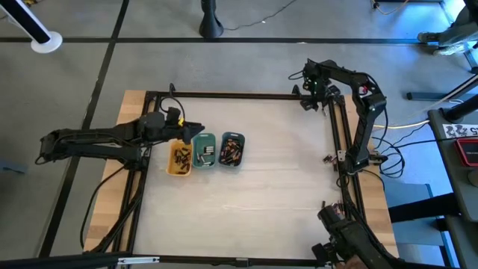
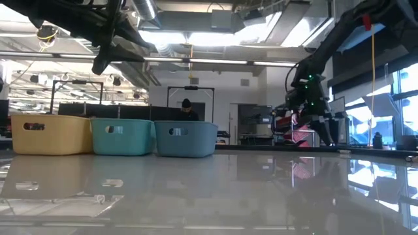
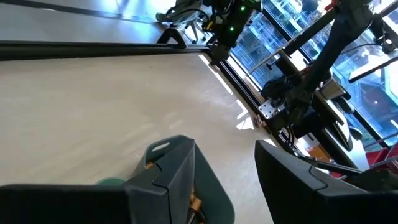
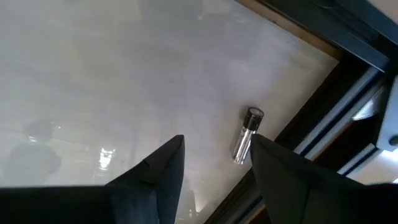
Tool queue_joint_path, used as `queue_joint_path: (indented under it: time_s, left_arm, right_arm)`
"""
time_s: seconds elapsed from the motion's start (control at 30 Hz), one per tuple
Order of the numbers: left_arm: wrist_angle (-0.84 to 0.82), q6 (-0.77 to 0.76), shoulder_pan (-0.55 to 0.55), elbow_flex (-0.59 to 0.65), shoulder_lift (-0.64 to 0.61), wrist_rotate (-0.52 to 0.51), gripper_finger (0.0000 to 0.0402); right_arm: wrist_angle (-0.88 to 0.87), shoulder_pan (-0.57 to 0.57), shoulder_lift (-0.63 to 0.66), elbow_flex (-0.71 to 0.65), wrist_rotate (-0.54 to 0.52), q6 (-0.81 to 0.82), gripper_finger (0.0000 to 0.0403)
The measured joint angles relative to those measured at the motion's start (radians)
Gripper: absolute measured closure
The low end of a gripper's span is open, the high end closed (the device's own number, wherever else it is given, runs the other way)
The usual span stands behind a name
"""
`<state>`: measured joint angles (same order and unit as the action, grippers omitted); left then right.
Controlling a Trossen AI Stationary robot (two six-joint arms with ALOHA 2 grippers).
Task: Sort batteries
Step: Put the small black battery into the yellow bin
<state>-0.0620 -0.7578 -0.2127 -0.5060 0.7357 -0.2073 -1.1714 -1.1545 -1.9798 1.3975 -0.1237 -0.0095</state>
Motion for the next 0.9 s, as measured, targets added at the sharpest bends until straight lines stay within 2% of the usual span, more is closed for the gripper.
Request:
queue_joint_path:
  time_s: [0.13,0.23,0.43,0.6,0.73,0.9]
  left_arm:
    - [0.0,-0.001,0.0,0.0,0.0,-0.012,0.0243]
    - [0.0,-0.001,0.0,0.0,0.0,-0.041,0.0243]
    - [0.003,0.01,-0.022,0.0,0.0,-0.053,0.0243]
    - [0.002,0.06,-0.029,0.0,0.0,-0.035,0.0243]
    - [-0.002,0.107,-0.029,0.0,0.0,-0.013,0.0243]
    - [-0.008,0.17,-0.034,0.0,0.0,0.009,0.0243]
  right_arm:
    - [-0.005,0.002,-0.005,0.003,0.004,0.0,0.022]
    - [-0.017,0.021,0.013,0.012,0.049,0.009,0.022]
    - [-0.079,0.142,0.093,0.014,0.133,0.117,0.022]
    - [-0.134,0.34,0.179,0.012,0.144,0.187,0.022]
    - [-0.192,0.522,0.277,-0.045,0.172,0.257,0.022]
    - [-0.19,0.783,0.419,-0.186,0.308,0.532,0.022]
